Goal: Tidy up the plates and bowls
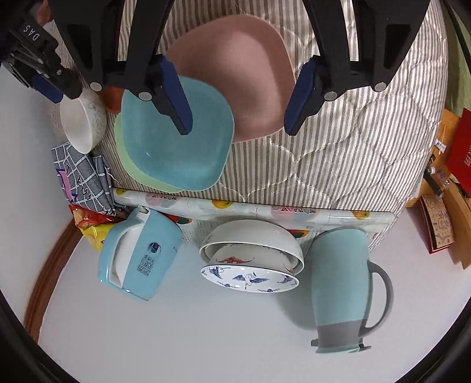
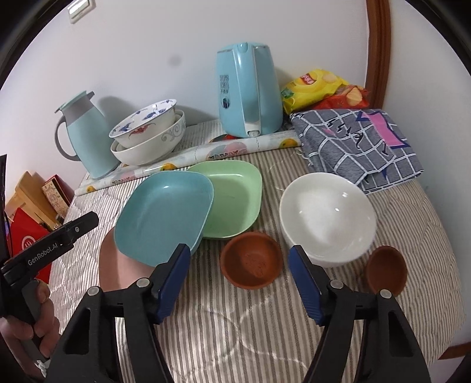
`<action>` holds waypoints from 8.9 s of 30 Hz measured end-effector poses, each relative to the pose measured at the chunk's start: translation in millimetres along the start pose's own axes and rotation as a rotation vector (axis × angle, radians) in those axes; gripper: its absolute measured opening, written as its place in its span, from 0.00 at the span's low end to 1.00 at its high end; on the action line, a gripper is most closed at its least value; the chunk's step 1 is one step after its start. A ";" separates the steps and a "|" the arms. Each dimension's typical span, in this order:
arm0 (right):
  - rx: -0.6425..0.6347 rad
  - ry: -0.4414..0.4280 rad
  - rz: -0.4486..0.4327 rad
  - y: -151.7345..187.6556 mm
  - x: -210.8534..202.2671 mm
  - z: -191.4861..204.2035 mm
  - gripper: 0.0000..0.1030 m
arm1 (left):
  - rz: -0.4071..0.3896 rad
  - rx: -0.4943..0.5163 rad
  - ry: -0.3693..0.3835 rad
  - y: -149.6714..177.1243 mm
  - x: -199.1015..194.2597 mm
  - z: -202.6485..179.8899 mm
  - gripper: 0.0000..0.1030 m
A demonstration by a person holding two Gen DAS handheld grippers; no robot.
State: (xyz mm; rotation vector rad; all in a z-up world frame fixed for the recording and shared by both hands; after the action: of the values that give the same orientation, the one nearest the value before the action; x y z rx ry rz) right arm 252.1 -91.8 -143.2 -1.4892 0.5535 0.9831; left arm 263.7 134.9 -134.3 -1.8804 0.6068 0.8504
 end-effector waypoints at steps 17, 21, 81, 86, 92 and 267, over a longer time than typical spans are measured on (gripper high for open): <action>0.021 -0.015 0.044 -13.5 52.2 7.5 0.55 | 0.065 0.022 0.016 -12.1 55.0 -7.1 0.45; 0.030 -0.031 0.045 -18.8 60.8 11.8 0.55 | 0.080 0.025 0.018 -12.6 65.8 -9.3 0.43; 0.052 -0.036 -0.094 19.3 -46.4 8.5 0.12 | -0.007 0.080 0.122 42.3 -51.2 -58.3 0.08; 0.047 -0.042 -0.106 22.2 -55.6 12.1 0.12 | -0.025 0.080 0.114 45.5 -62.4 -56.2 0.08; 0.032 -0.047 -0.116 25.3 -64.2 19.2 0.12 | -0.041 0.071 0.106 47.5 -74.5 -49.0 0.08; -0.088 -0.018 -0.033 -42.3 32.4 -32.6 0.61 | 0.018 -0.006 0.017 7.5 15.2 -48.1 0.39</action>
State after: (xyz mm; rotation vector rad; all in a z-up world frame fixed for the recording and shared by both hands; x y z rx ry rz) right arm 311.9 -109.2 -148.3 -1.5612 0.4767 1.0052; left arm 282.4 87.5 -135.5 -1.8923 0.6335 0.8499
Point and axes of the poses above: each gripper's, at about its wrist camera, not at the fingertips, and x roughly the way its jaws point, z to its left, y to its underside, the point moved 7 cm from there along x, roughly the way its jaws point, and after that the axes turned 12 degrees about -x, right-handed, at the moved point
